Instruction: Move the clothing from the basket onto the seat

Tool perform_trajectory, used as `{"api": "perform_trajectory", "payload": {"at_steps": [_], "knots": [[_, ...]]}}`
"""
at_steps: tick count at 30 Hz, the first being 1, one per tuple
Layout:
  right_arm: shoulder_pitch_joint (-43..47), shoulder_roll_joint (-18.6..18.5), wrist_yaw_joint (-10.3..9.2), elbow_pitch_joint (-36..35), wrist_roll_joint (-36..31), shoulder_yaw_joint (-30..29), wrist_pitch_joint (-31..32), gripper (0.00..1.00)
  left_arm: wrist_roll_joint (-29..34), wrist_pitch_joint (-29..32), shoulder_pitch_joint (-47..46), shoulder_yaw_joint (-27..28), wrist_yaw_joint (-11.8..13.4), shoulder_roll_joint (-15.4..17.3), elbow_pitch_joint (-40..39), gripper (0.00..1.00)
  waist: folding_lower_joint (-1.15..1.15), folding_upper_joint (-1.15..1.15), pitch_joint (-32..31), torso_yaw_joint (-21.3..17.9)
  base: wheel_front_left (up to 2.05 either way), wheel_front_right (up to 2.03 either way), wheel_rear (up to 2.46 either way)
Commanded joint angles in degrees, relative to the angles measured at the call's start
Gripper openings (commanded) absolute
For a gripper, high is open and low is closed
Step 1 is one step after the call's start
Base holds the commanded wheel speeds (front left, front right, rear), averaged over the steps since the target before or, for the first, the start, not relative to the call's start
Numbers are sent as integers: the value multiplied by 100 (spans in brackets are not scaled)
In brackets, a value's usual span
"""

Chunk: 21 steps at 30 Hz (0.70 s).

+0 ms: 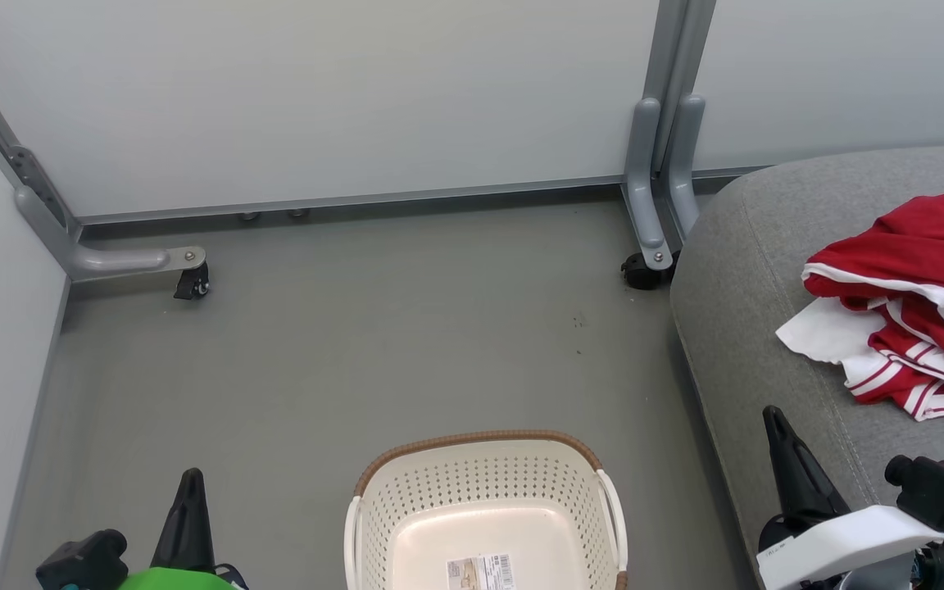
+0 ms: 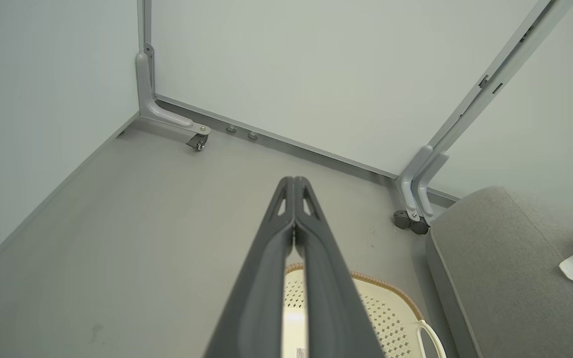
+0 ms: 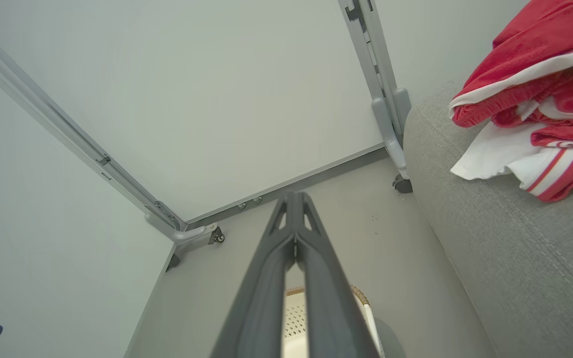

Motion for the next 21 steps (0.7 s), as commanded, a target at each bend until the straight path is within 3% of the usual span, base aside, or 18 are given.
{"api": "perform_trajectory", "payload": {"at_steps": [1, 21], "knots": [[-176, -33, 0, -23, 253, -24, 23, 0, -237, 41, -218, 63, -54, 16, -81, 0, 0, 0, 2, 1, 0, 0, 0], [-525, -100, 0, 408, 1968, -113, 160, 0, -1900, 464, -471, 256, -147, -52, -45, 0, 0, 0, 34, 21, 0, 0, 0]]}}
